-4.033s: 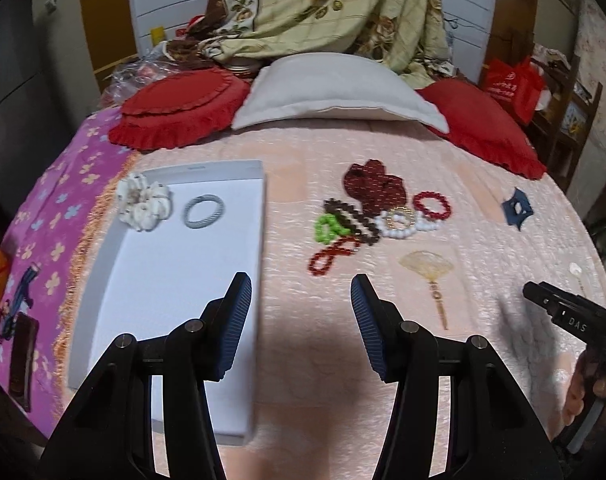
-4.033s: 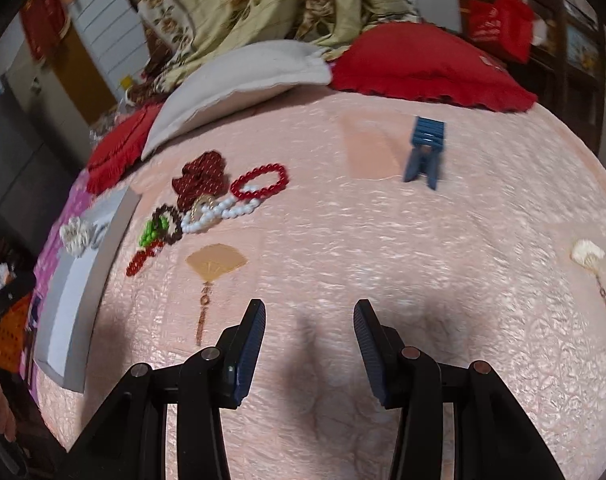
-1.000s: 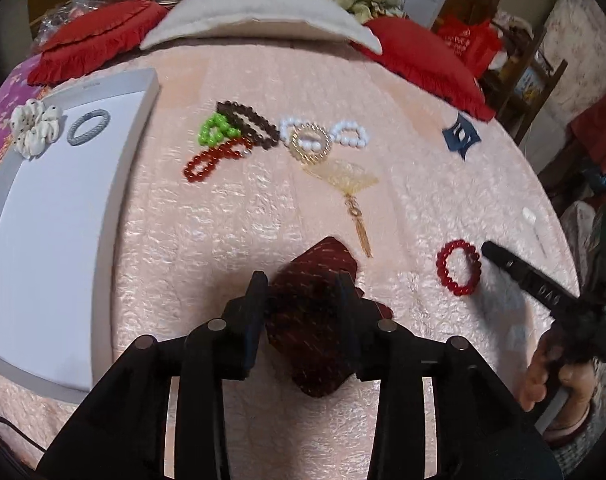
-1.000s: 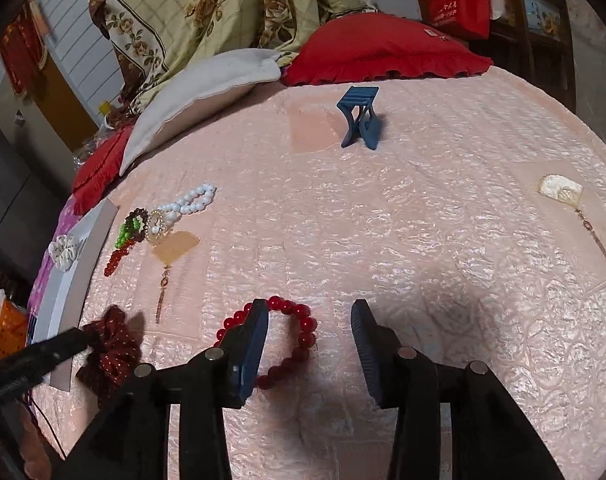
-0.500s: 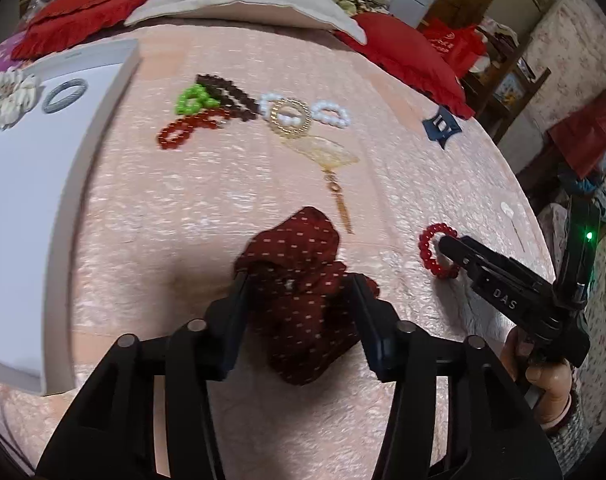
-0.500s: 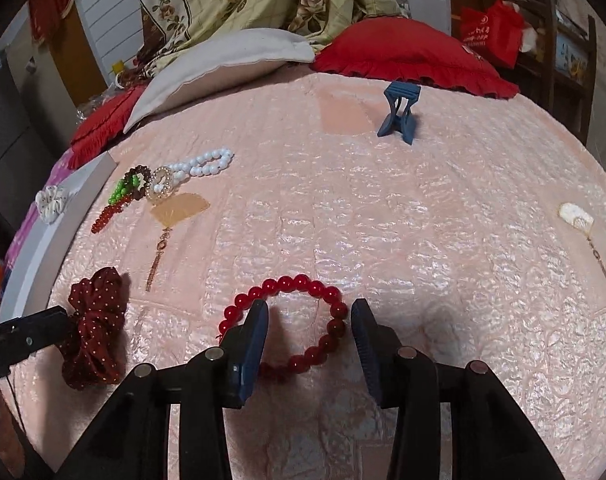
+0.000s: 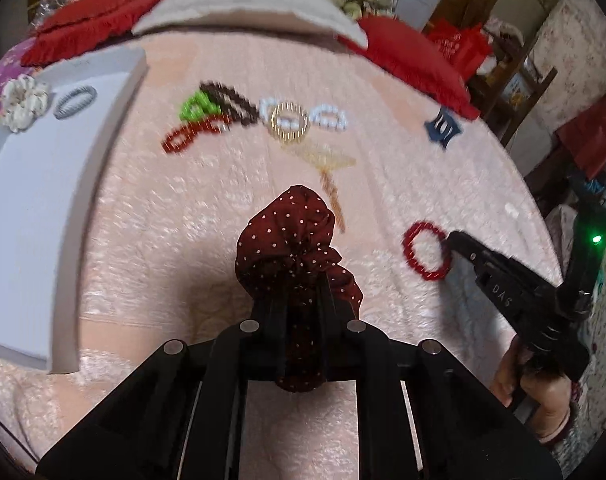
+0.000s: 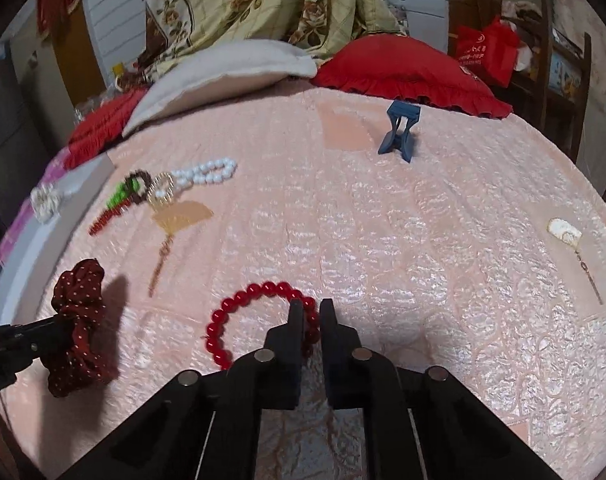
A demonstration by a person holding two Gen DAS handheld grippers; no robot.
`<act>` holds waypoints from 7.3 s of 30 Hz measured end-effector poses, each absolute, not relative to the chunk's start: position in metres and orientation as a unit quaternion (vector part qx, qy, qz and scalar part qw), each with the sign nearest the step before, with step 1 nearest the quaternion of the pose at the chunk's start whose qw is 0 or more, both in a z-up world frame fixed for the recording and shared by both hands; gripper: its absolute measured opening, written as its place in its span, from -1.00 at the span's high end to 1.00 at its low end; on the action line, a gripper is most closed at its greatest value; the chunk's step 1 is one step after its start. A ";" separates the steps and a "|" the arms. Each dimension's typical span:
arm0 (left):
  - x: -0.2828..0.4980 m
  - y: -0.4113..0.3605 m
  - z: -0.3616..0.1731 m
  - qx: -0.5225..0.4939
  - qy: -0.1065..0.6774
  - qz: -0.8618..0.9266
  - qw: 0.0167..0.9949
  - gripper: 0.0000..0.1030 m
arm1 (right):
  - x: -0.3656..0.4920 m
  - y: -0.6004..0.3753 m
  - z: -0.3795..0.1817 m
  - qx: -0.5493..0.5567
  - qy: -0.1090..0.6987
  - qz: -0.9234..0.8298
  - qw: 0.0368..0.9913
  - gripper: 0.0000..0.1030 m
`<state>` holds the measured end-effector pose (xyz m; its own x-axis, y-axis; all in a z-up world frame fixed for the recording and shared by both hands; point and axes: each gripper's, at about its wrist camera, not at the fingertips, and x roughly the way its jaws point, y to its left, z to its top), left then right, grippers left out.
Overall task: Organize jewelry
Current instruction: 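Close the right gripper on the red bead bracelet and lift it while the left gripper holds the scrunchie, then carry the red scrunchie and red bracelet into the white tray and open both grippers, then grasp the red-orange bead strand with the left gripper, then grasp the clear spiral hair coil with the right gripper while the left gripper lifts the strand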
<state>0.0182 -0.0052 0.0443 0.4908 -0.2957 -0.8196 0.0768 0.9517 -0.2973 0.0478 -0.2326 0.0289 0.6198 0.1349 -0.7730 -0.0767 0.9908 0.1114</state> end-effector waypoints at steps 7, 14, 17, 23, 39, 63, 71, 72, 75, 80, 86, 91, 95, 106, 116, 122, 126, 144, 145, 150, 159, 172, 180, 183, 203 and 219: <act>0.004 0.019 0.073 -0.125 0.456 -0.094 0.876 0.80 | 0.041 -0.228 0.050 0.040 0.414 0.077 0.906 0.94; -0.004 0.036 0.071 -0.129 0.455 -0.078 0.878 0.80 | 0.049 -0.233 0.026 0.052 0.462 0.071 0.882 0.90; -0.005 0.038 0.066 -0.131 0.460 -0.076 0.875 0.80 | 0.051 -0.228 0.025 0.040 0.461 0.073 0.883 0.52; -0.003 0.037 0.063 -0.128 0.460 -0.079 0.875 0.80 | 0.056 -0.221 0.017 0.014 0.461 0.071 0.884 0.32; -0.013 0.049 0.069 -0.135 0.448 -0.066 0.881 0.80 | 0.047 -0.205 0.057 0.001 0.409 0.111 0.906 0.84; -0.016 0.215 0.067 -0.241 0.425 0.066 0.870 0.80 | 0.046 -0.046 0.125 -0.113 0.359 0.224 0.899 0.84; 0.039 0.256 0.053 -0.254 0.457 0.086 0.848 0.80 | 0.067 0.052 0.128 -0.139 0.364 0.286 0.875 0.84; 0.047 0.261 0.049 -0.251 0.464 0.095 0.844 0.80 | 0.070 0.061 0.127 -0.141 0.367 0.289 0.873 0.84; 0.071 0.276 0.040 -0.246 0.478 0.110 0.836 0.80 | 0.083 0.099 0.120 -0.147 0.382 0.303 0.861 0.83; 0.100 0.300 0.026 -0.257 0.483 0.121 0.828 0.80 | 0.116 0.150 0.106 -0.103 0.421 0.338 0.835 0.84; 0.113 0.311 0.019 -0.262 0.475 0.109 0.833 0.79 | 0.155 0.172 0.061 -0.094 0.466 0.317 0.821 0.83; 0.120 0.312 0.018 -0.259 0.470 0.090 0.839 0.60 | 0.166 0.171 0.039 -0.114 0.473 0.296 0.822 0.83; 0.123 0.312 0.021 -0.267 0.460 0.064 0.845 0.32 | 0.179 0.180 0.025 -0.117 0.482 0.283 0.821 0.84; 0.111 0.325 0.038 -0.318 0.417 0.018 0.851 0.25 | 0.208 0.195 0.022 -0.094 0.498 0.287 0.813 0.84; 0.093 0.297 0.059 -0.237 0.389 0.053 0.889 0.25 | 0.164 0.106 0.074 -0.045 0.462 0.279 0.840 0.19; 0.058 0.266 0.084 -0.159 0.360 0.101 0.914 0.24 | 0.103 -0.021 0.075 -0.066 0.467 0.205 0.858 0.19; 0.037 0.227 0.098 -0.126 0.344 0.103 0.925 0.23 | 0.074 -0.110 0.061 -0.059 0.486 0.137 0.861 0.19; 0.088 0.069 0.077 -0.066 0.472 -0.038 0.879 0.23 | 0.022 -0.233 0.030 0.074 0.474 0.110 0.870 0.19; 0.098 0.063 0.071 -0.065 0.482 -0.040 0.873 0.23 | 0.022 -0.233 0.029 0.074 0.473 0.113 0.871 0.19; 0.146 0.048 0.045 -0.053 0.511 -0.016 0.858 0.23 | 0.020 -0.238 0.026 0.076 0.458 0.116 0.878 0.19; 0.181 0.036 0.017 -0.024 0.538 -0.008 0.842 0.66 | 0.025 -0.251 0.019 0.096 0.454 0.118 0.878 0.19; 0.064 0.032 0.039 -0.082 0.536 -0.138 0.829 0.82 | 0.025 -0.251 0.028 0.110 0.451 0.128 0.876 0.19; 0.057 0.043 0.030 -0.084 0.529 -0.119 0.836 0.54 | 0.033 -0.223 0.032 0.112 0.465 0.172 0.861 0.19; 0.056 0.032 0.029 -0.076 0.519 -0.129 0.841 0.54 | 0.046 -0.208 0.032 0.113 0.472 0.194 0.853 0.19; 0.063 0.020 0.010 -0.069 0.501 -0.164 0.847 0.55 | 0.193 -0.100 0.018 0.076 0.491 0.184 0.848 0.80; 0.037 0.022 0.046 -0.078 0.472 -0.126 0.869 0.88 | 0.112 -0.146 0.046 0.079 0.456 0.192 0.865 0.85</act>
<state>0.0371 0.0222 0.0456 0.5223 -0.2919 -0.8012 0.1454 0.9563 -0.2536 0.1122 -0.1465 0.0460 0.5102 0.4044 -0.7591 -0.2609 0.9138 0.3114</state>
